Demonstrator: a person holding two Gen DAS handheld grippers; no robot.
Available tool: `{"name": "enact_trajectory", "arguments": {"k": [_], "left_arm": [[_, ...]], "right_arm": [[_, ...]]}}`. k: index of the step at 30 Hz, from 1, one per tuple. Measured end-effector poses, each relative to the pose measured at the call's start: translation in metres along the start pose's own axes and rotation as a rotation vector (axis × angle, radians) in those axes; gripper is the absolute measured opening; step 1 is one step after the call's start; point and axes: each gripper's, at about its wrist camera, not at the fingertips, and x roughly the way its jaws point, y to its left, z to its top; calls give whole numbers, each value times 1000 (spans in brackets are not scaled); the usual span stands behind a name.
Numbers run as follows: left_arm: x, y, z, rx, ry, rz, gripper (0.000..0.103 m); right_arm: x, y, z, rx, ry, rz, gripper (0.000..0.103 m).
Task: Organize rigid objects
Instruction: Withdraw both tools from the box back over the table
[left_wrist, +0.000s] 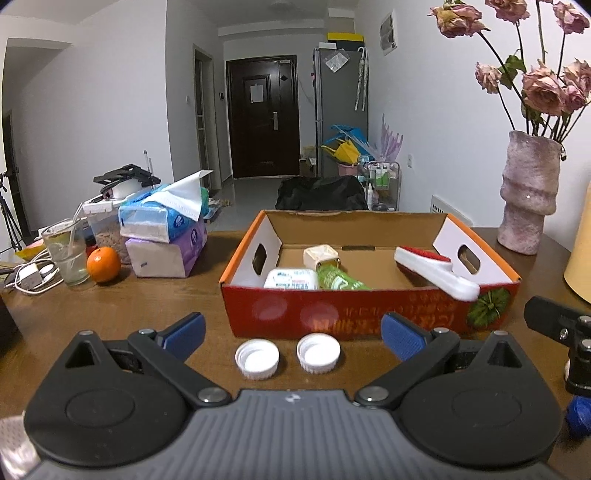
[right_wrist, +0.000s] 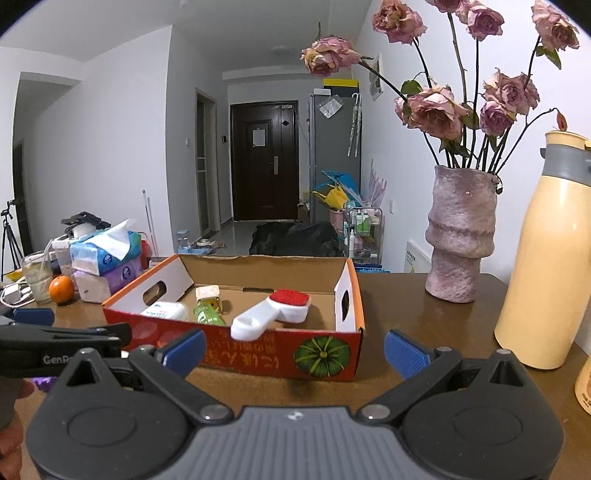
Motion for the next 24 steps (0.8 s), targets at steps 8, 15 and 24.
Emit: {"name": "enact_trajectory", "arguments": {"k": [8, 15, 24], "left_arm": [[-21, 4, -15, -1, 17, 5, 103], [-35, 7, -27, -1, 28, 2, 103], [-51, 13, -41, 9, 40, -12, 103]], "right_arm": [[-24, 1, -15, -13, 15, 12, 103], [-41, 5, -30, -32, 34, 15, 103], [-56, 12, -43, -42, 53, 28, 103]]}}
